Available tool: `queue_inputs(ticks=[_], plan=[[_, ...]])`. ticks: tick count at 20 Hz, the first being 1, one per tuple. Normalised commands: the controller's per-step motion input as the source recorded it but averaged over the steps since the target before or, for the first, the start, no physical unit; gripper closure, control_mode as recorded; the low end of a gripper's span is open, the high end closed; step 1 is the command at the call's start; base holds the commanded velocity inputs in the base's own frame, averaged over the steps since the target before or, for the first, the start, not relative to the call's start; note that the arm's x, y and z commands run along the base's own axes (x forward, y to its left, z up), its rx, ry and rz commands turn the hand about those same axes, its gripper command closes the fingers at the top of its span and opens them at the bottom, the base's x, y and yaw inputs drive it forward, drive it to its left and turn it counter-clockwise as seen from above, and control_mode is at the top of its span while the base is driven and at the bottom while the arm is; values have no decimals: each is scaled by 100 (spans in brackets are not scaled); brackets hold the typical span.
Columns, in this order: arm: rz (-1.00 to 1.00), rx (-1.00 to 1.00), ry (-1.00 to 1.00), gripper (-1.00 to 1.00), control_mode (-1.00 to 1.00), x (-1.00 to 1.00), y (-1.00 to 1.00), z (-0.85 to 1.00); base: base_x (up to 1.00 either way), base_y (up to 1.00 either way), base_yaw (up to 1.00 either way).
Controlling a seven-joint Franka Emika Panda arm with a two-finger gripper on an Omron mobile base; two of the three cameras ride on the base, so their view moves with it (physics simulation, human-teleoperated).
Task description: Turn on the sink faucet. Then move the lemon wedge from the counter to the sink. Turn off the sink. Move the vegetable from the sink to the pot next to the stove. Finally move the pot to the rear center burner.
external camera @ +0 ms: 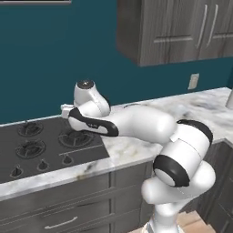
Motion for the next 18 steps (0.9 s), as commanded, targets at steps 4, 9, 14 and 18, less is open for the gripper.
queue_inputs(ticks=[4, 9, 14, 18], plan=[[0, 0, 0, 100, 100, 0, 0, 0, 42, 46, 0], [0, 0, 0, 100, 100, 0, 0, 0, 45, 53, 0], [0, 0, 0, 100, 100, 0, 0, 0, 34, 50, 0], [0, 0, 0, 100, 100, 0, 0, 0, 31, 50, 2]])
